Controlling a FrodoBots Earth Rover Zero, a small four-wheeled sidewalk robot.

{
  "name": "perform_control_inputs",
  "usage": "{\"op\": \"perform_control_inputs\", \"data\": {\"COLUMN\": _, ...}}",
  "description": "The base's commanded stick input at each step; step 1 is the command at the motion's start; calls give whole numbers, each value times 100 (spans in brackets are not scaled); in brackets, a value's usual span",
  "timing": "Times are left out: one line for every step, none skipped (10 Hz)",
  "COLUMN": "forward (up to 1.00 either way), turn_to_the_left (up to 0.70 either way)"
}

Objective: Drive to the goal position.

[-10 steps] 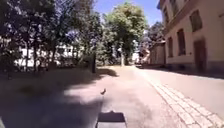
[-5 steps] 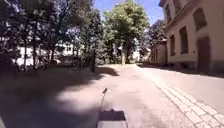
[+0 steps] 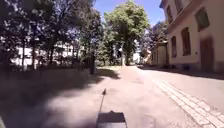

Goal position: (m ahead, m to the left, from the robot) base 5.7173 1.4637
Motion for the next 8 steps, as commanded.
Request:
{"op": "perform_control_inputs", "data": {"forward": 70, "turn_to_the_left": 0}}
{"op": "perform_control_inputs", "data": {"forward": 70, "turn_to_the_left": -4}}
{"op": "perform_control_inputs", "data": {"forward": 70, "turn_to_the_left": -7}}
{"op": "perform_control_inputs", "data": {"forward": 70, "turn_to_the_left": -11}}
{"op": "perform_control_inputs", "data": {"forward": 70, "turn_to_the_left": -13}}
{"op": "perform_control_inputs", "data": {"forward": 70, "turn_to_the_left": -11}}
{"op": "perform_control_inputs", "data": {"forward": 70, "turn_to_the_left": -9}}
{"op": "perform_control_inputs", "data": {"forward": 70, "turn_to_the_left": -6}}
